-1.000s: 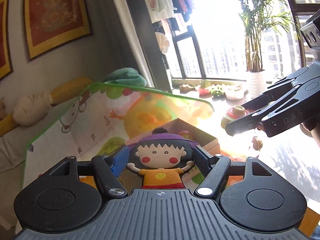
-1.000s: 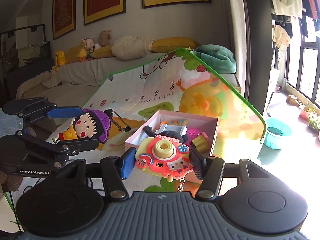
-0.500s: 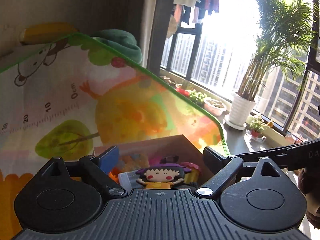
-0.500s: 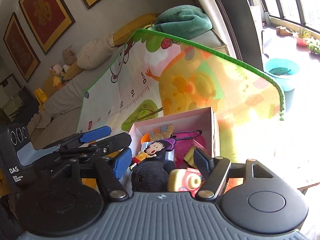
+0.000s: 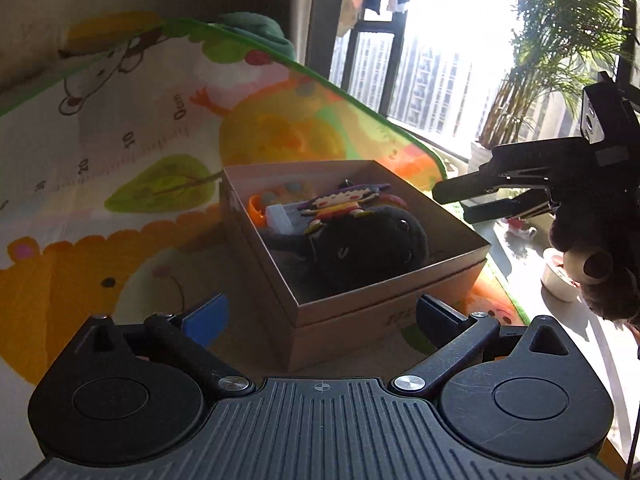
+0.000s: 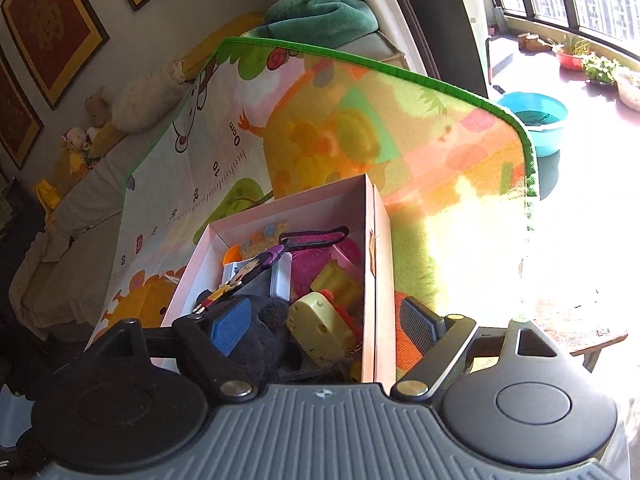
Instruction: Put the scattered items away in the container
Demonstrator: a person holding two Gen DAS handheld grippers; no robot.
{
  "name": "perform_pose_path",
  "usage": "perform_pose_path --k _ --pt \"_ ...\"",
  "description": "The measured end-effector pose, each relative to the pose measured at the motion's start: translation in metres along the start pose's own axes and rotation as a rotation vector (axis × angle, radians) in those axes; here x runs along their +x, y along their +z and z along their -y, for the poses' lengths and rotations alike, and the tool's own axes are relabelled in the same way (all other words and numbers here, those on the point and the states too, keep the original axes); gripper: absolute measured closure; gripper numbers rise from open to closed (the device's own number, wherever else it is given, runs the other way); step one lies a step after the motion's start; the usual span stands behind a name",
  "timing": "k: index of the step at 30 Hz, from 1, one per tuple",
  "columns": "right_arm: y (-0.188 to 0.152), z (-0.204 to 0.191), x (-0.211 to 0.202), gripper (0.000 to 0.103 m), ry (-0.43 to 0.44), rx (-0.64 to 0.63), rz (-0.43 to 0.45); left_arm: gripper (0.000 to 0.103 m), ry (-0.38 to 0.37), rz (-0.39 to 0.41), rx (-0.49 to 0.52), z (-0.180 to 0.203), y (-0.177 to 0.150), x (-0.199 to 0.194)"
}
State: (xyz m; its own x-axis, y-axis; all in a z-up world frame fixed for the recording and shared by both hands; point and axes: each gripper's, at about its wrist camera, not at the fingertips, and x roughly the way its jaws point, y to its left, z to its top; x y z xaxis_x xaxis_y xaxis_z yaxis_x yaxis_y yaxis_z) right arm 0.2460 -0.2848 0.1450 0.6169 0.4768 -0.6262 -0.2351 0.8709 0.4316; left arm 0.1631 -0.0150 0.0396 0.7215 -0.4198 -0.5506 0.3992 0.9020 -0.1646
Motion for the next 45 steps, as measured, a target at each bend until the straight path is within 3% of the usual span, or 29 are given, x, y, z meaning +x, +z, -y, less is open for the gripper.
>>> perform_pose_path --k 3,6,15,21,26,32,38,42,45 --pt "-0.004 -0.002 0.014 0.019 0.028 0.021 -0.032 0.001 -0.031 -0.002 -0.008 0.002 -0.006 0.011" --pt "-0.006 -0.014 0.017 0.01 0.013 0.008 -0.018 0.001 -0.083 0.012 -0.016 0.002 -0.005 0.011" --pt "-0.013 -0.076 0.049 0.008 0.027 -0.069 -0.072 0.001 -0.001 0.068 -0.049 -0.041 -0.014 -0.027" --pt "-0.016 -0.12 0.078 0.003 0.024 -0.084 -0.04 0.001 0.05 0.081 -0.059 -0.065 -0.022 -0.047" --pt "-0.032 -0.12 0.058 0.0 0.011 -0.012 0.003 0.0 0.181 0.059 -0.092 -0.065 -0.033 -0.063" --pt "-0.087 -0.123 0.014 0.0 -0.132 -0.144 0.046 0.0 0.323 -0.08 -0.106 -0.043 -0.061 -0.077" --pt "-0.146 -0.126 0.004 0.0 -0.244 -0.267 0.044 0.0 0.432 -0.063 -0.135 -0.02 -0.09 -0.072" --pt "-0.161 -0.119 0.013 0.0 -0.325 -0.318 0.038 0.0 0.478 -0.039 -0.153 -0.018 -0.092 -0.066" --pt "-0.157 -0.112 0.015 0.0 -0.326 -0.263 0.025 0.0 0.477 -0.045 -0.149 -0.018 -0.09 -0.063"
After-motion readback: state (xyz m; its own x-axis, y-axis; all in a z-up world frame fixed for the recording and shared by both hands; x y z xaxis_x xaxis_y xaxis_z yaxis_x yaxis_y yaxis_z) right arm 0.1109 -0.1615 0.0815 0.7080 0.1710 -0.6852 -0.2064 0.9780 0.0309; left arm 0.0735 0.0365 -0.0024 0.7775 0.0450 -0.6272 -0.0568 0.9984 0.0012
